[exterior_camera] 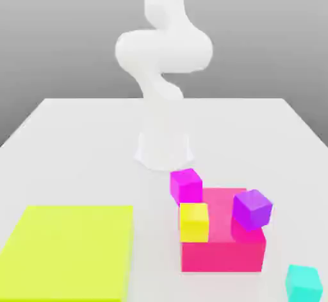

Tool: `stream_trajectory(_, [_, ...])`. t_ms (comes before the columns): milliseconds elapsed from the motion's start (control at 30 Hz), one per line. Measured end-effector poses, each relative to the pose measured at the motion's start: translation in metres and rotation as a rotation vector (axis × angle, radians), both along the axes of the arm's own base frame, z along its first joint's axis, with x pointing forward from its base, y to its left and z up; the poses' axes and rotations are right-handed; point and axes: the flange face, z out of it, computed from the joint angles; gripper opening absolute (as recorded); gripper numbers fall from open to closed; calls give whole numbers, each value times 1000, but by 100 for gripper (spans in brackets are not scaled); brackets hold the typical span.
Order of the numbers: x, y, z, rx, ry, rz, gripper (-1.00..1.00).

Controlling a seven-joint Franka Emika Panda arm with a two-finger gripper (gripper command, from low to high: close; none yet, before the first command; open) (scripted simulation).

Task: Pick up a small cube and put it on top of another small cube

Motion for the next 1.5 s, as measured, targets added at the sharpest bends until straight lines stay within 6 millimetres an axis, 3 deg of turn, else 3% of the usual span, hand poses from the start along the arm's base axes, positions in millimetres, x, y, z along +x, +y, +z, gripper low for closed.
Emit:
stream_trajectory(267, [86,60,-110,-111,183,334,0])
stream_trajectory(500, [125,125,-223,-221,322,618,0])
stream_trajectory(700, [129,187,-328,-333,431,877,0])
stream_trajectory(967, [105,234,-469,-497,573,1189,0])
stream_trajectory(1100, [100,240,-530,-523,591,1235,0])
stream_trajectory(1133, [99,240,-544,-523,592,1236,-100])
stream_trajectory(1367, [98,240,-548,-523,594,1238,-100])
stream_trajectory(1500, [98,240,-500,-522,594,1238,-100])
